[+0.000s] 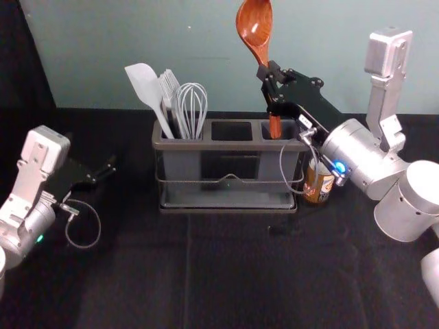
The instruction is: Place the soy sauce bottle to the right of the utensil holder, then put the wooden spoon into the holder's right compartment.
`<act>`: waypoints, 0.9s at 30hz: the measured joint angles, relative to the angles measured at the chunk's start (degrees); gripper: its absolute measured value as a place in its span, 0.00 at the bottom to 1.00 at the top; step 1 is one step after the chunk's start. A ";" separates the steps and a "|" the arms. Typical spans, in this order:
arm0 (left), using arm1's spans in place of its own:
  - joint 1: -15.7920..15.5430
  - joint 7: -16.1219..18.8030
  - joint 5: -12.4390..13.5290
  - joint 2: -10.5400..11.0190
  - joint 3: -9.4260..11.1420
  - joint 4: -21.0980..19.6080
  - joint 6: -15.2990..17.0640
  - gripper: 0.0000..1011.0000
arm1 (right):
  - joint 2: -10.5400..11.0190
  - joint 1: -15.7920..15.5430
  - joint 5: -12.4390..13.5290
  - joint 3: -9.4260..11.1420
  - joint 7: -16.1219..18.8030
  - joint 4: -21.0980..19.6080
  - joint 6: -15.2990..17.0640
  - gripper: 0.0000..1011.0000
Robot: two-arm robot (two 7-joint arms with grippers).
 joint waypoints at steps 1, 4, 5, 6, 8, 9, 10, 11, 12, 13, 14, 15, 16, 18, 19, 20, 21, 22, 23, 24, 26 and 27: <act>0.00 0.00 0.00 0.00 0.00 0.00 0.00 0.99 | 0.00 -0.02 -0.01 0.03 0.00 0.01 -0.01 0.13; 0.00 0.00 0.00 0.00 0.00 0.00 0.00 0.99 | 0.01 -0.12 -0.07 0.14 0.00 0.06 -0.08 0.13; 0.00 0.00 0.00 0.00 0.00 0.00 0.00 0.99 | 0.02 -0.18 -0.11 0.21 0.00 0.10 -0.13 0.13; 0.00 0.00 0.00 0.00 0.00 0.00 0.00 0.99 | 0.03 -0.22 -0.15 0.24 0.00 0.12 -0.15 0.13; 0.00 0.00 0.00 0.00 0.00 0.00 0.00 0.99 | 0.04 -0.30 -0.24 0.29 0.00 0.18 -0.19 0.13; 0.00 0.00 0.00 0.00 0.00 0.00 0.00 0.99 | 0.05 -0.38 -0.30 0.34 -0.01 0.25 -0.20 0.13; 0.00 0.00 0.00 0.00 0.00 0.00 0.00 0.99 | 0.05 -0.42 -0.33 0.37 -0.01 0.31 -0.22 0.13; 0.00 0.00 0.00 0.00 0.00 0.00 0.00 0.99 | 0.05 -0.46 -0.36 0.40 -0.01 0.35 -0.24 0.13; 0.00 0.00 0.00 0.00 0.00 0.00 0.00 0.99 | 0.06 -0.53 -0.39 0.44 -0.01 0.42 -0.26 0.13; 0.00 0.00 0.00 0.00 0.00 0.00 0.00 0.99 | 0.07 -0.56 -0.40 0.46 -0.01 0.47 -0.29 0.13; 0.00 0.00 0.00 0.00 0.00 0.00 0.00 0.99 | 0.07 -0.59 -0.41 0.48 -0.01 0.50 -0.32 0.13; 0.00 0.00 0.00 0.00 0.00 0.00 0.00 0.99 | 0.09 -0.64 -0.43 0.53 -0.01 0.61 -0.36 0.13; 0.00 0.00 0.00 0.00 0.00 0.00 0.00 0.99 | 0.09 -0.65 -0.44 0.55 0.00 0.67 -0.37 0.13; 0.00 0.00 0.00 0.00 0.00 0.00 0.00 0.99 | 0.08 -0.66 -0.46 0.59 0.01 0.80 -0.42 0.13; 0.00 0.00 0.00 0.00 0.00 0.00 0.00 0.99 | 0.06 -0.66 -0.48 0.62 0.03 0.89 -0.43 0.13; 0.00 0.00 0.00 0.00 0.00 0.00 0.00 0.99 | 0.06 -0.68 -0.49 0.66 0.08 0.97 -0.46 0.13; 0.00 0.00 0.00 0.00 0.00 0.00 0.00 0.99 | 0.06 -0.70 -0.50 0.67 0.12 1.02 -0.47 0.13; 0.00 0.00 0.00 0.00 0.00 0.00 0.00 0.99 | 0.06 -0.72 -0.51 0.69 0.15 1.06 -0.47 0.13; 0.00 0.00 0.00 0.00 0.00 0.00 0.00 0.99 | 0.06 -0.74 -0.51 0.70 0.16 1.11 -0.47 0.13; 0.00 0.00 0.00 0.00 0.00 0.00 0.00 0.99 | 0.06 -0.76 -0.52 0.71 0.17 1.15 -0.47 0.13; 0.00 0.00 0.00 0.00 0.00 0.00 0.00 0.99 | 0.08 -0.91 -0.52 0.77 0.20 1.17 -0.47 0.13; 0.00 0.00 0.00 0.00 0.00 0.00 0.00 0.99 | 0.09 -0.96 -0.53 0.78 0.20 1.19 -0.47 0.13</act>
